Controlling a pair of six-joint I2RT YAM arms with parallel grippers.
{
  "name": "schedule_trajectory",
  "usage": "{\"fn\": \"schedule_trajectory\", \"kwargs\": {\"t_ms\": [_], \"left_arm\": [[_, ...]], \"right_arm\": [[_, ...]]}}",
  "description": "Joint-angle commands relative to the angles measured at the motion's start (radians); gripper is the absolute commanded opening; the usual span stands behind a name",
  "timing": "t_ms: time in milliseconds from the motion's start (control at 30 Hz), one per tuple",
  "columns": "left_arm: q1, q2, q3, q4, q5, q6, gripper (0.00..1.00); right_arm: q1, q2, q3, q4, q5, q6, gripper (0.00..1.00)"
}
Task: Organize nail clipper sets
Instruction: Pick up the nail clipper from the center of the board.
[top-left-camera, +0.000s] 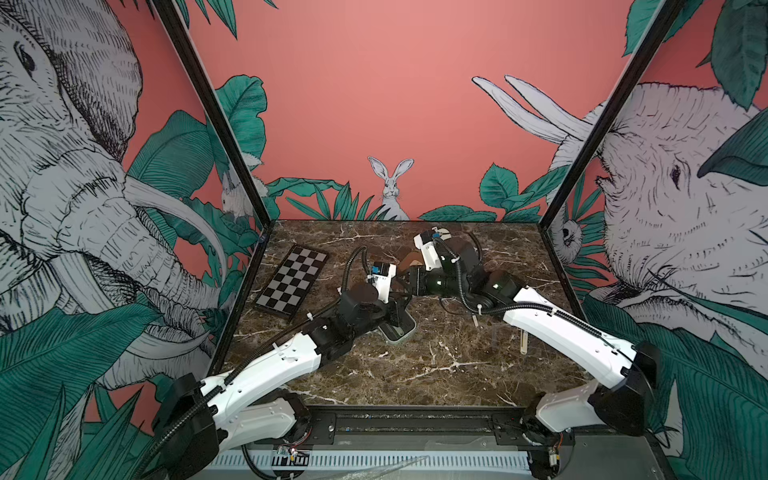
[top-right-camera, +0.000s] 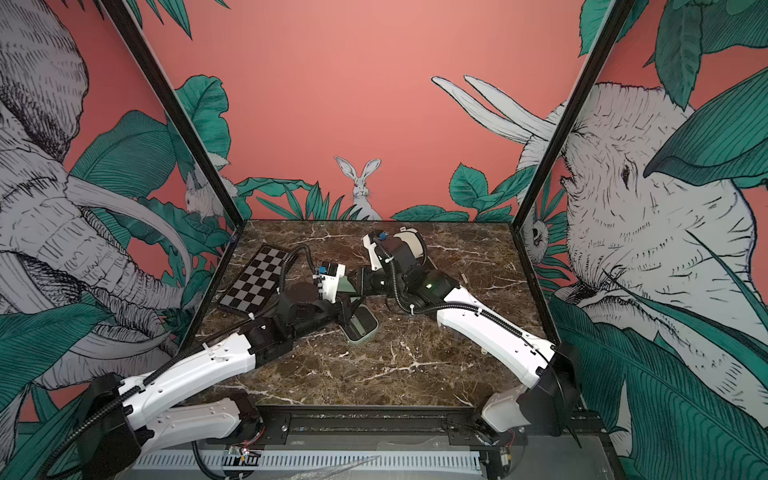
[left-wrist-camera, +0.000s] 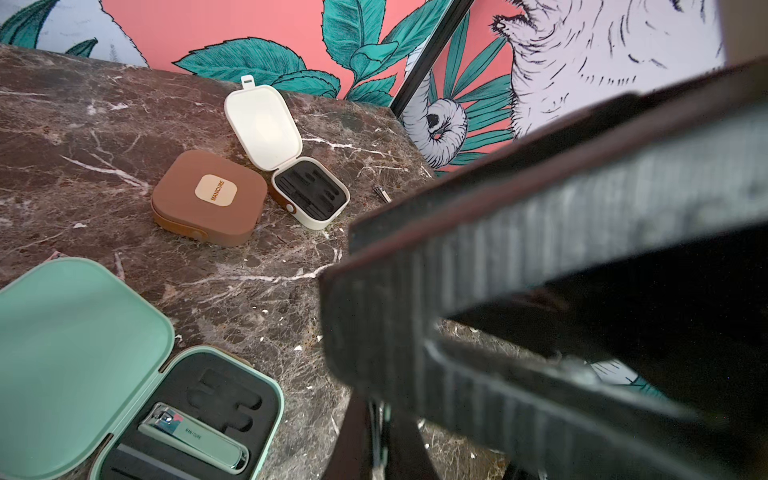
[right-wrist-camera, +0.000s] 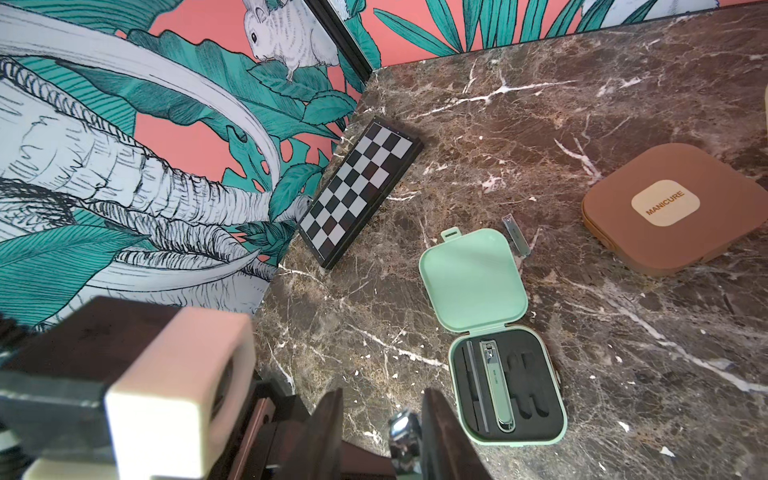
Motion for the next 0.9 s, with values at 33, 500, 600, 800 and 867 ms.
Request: {"fn": "schedule_trajectory", "kwargs": {"t_ms": [33,500,600,800,867], "left_arm": [[0.005,-0.018,0.028,0.015,0.010,-0.016,0.00],[0.009,-0.001,0.048,0.007,0.036,-0.019,0.00],[0.009,-0.001,0.049,0.008,0.041,-0.017,0.00],[0.009,-0.013,0.052,-0.038,0.001,-0.009,0.45],[0.009,-0.038,0.052,-0.085,-0.036,0.007,0.60]], "right_arm": [[0.010,-0.018,0.011,-0.045,0.050,-0.013,0.38],[0.010,-0.009,0.014,-0.050,0.024,-0.024,0.22],[0.010,-0.007,0.017,-0.045,0.017,-0.024,0.18],[0.006,-0.002,0.033,-0.042,-0.003,-0.038,0.13],[-0.010,0.002,0.048,-0.060,-0.006,-0.055,0.13]]}}
